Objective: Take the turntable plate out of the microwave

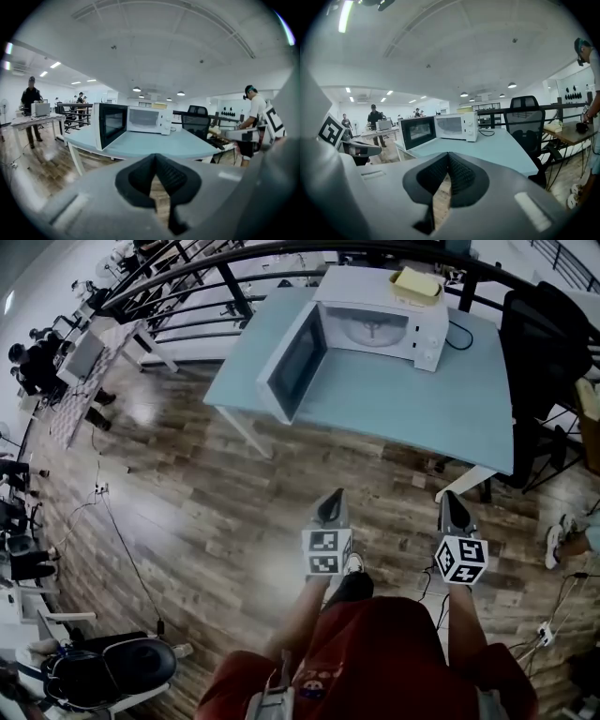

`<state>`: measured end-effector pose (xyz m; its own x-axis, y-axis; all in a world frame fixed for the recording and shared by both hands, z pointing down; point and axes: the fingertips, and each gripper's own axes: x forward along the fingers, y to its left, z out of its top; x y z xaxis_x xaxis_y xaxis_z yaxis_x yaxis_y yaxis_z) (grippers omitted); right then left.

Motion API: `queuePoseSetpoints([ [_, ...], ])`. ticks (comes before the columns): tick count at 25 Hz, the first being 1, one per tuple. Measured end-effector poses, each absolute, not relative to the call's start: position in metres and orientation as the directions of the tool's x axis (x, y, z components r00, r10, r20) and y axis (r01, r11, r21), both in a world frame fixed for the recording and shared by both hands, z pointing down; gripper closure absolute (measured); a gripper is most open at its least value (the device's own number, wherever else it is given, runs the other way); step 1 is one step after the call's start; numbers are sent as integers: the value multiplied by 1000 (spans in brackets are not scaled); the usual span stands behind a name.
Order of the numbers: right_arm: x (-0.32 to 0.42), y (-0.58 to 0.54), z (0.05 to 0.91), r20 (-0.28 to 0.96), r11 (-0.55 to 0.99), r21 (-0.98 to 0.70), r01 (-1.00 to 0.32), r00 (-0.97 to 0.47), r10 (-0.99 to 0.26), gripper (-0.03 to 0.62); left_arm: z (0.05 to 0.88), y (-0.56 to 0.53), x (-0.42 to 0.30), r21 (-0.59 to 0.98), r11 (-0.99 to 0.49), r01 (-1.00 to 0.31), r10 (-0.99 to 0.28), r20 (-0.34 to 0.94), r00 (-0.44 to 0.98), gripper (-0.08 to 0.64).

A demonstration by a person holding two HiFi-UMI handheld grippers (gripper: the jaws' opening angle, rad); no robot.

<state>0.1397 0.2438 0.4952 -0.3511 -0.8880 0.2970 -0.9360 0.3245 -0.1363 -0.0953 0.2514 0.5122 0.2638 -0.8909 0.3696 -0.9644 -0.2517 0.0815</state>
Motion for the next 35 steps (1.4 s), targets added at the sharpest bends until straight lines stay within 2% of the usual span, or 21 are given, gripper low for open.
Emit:
queuePoseSetpoints([
  [15,67,147,478,281,304,-103,-947,-321,-904,592,506,148,-160,105,-288,-952,-889,340,307,561],
  [25,75,128,470,273,240,-109,-965,-261,-926,593,493,116,-160,93,-332,-939,-882,323,344,561],
  [35,95,63,477,264,231,-128,-964,-258,-929,592,496,50,-135,85,-346,-934,-876,328,354,561],
])
